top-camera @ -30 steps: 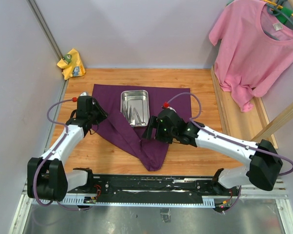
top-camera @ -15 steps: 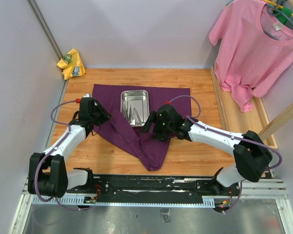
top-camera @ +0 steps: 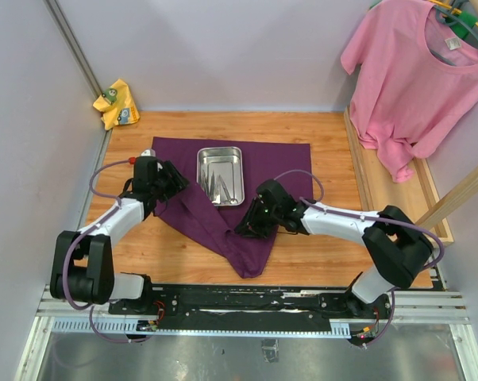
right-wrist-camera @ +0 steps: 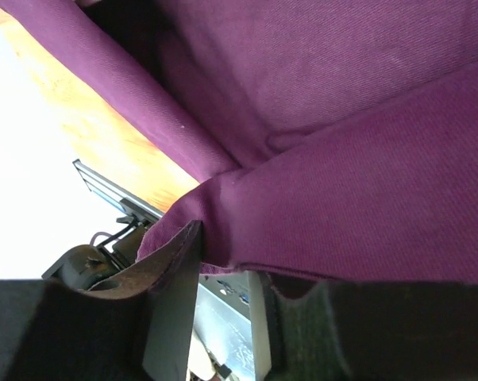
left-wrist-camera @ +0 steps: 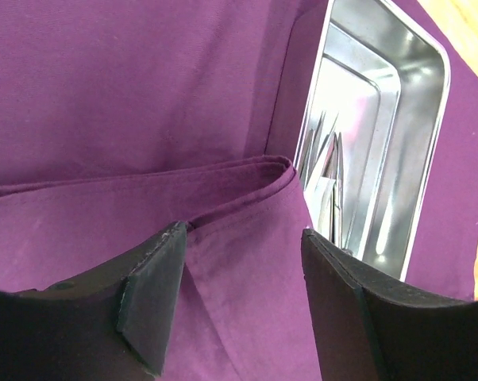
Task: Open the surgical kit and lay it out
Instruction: Open the surgical kit at the center of the board, then smooth out the surgical kit at the center of the board.
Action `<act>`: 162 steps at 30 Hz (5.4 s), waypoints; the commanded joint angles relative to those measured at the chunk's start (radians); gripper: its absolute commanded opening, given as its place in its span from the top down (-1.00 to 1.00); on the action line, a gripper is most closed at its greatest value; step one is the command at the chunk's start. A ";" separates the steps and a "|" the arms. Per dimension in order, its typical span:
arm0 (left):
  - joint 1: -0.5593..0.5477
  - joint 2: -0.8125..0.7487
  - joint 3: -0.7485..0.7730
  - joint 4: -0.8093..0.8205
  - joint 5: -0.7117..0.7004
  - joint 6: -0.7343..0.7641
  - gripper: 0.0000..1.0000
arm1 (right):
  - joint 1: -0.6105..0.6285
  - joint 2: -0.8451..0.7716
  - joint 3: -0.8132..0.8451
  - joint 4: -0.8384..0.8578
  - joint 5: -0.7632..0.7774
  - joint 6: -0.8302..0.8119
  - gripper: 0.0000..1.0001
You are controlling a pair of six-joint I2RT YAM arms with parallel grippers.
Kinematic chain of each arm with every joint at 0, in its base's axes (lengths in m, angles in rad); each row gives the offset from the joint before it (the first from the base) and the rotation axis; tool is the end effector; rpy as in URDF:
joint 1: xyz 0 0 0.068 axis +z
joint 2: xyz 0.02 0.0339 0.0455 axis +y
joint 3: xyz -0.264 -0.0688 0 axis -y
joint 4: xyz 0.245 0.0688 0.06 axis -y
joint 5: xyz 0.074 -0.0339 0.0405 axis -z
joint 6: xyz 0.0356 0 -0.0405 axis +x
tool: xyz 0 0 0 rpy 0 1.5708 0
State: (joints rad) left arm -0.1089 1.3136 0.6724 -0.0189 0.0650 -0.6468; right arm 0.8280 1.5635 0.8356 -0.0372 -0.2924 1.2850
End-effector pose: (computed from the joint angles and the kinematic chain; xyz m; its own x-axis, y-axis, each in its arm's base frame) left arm 0.2697 -0.0318 0.2032 -0.5825 -0.5413 -0.6064 -0.2401 0.8273 -0.5078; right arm 0.2081 0.2418 0.1844 -0.9437 0.3306 -0.0118 0.2110 0.6289 0.7483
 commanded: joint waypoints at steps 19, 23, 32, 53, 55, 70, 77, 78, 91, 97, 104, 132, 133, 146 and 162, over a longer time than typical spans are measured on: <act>-0.032 0.083 -0.022 0.147 0.100 0.010 0.98 | -0.046 -0.196 -0.094 -0.046 0.021 -0.067 0.99; -0.031 -0.042 -0.046 0.048 0.078 0.010 1.00 | -0.058 -0.302 -0.156 -0.104 0.049 -0.084 0.99; -0.032 -0.364 -0.045 -0.268 0.031 0.030 1.00 | -0.091 -0.707 -0.282 -0.437 0.198 -0.122 0.99; -0.071 -0.780 0.099 -0.780 0.010 -0.116 0.99 | -0.099 -1.220 -0.196 -1.054 0.466 -0.171 0.99; -0.072 -0.801 0.121 -0.821 0.007 -0.124 0.98 | -0.099 -1.214 -0.200 -1.051 0.463 -0.178 0.99; -0.072 -0.848 0.306 -1.060 -0.083 -0.152 0.84 | -0.100 -1.217 -0.257 -1.006 0.394 -0.217 0.84; -0.072 -0.827 0.377 -1.126 -0.114 -0.181 0.72 | -0.099 -1.211 -0.269 -0.996 0.346 -0.236 0.41; -0.072 -0.826 0.392 -1.140 -0.128 -0.190 0.41 | -0.100 -1.211 -0.267 -0.997 0.337 -0.238 0.33; -0.072 -0.588 0.562 -0.895 -0.086 -0.192 -0.98 | -0.108 -0.908 -0.032 -0.844 0.389 -0.450 0.06; -0.065 -0.273 0.564 -0.646 -0.152 -0.129 -0.98 | -0.322 -0.539 0.221 -0.703 0.272 -0.690 0.03; 0.050 0.036 0.615 -0.481 -0.208 -0.066 -0.97 | -0.532 -0.139 0.462 -0.573 0.215 -0.825 -0.06; 0.045 0.740 0.844 -0.471 -0.345 0.100 -0.60 | -0.657 0.727 1.070 -0.693 0.240 -0.977 -0.26; 0.041 0.746 0.837 -0.465 -0.355 0.101 -0.55 | -0.655 0.731 1.068 -0.693 0.241 -0.979 -0.22; 0.034 0.774 0.778 -0.411 -0.308 0.114 0.45 | -0.638 0.809 1.081 -0.731 0.263 -0.991 0.40; 0.032 0.830 0.816 -0.334 -0.237 0.112 1.00 | -0.672 0.841 1.143 -0.689 0.219 -0.998 0.99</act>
State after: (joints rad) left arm -0.0704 2.0792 1.4681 -0.3710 -0.2226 -0.5243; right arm 0.1776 2.3230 1.9450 -0.7376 -0.0563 0.2871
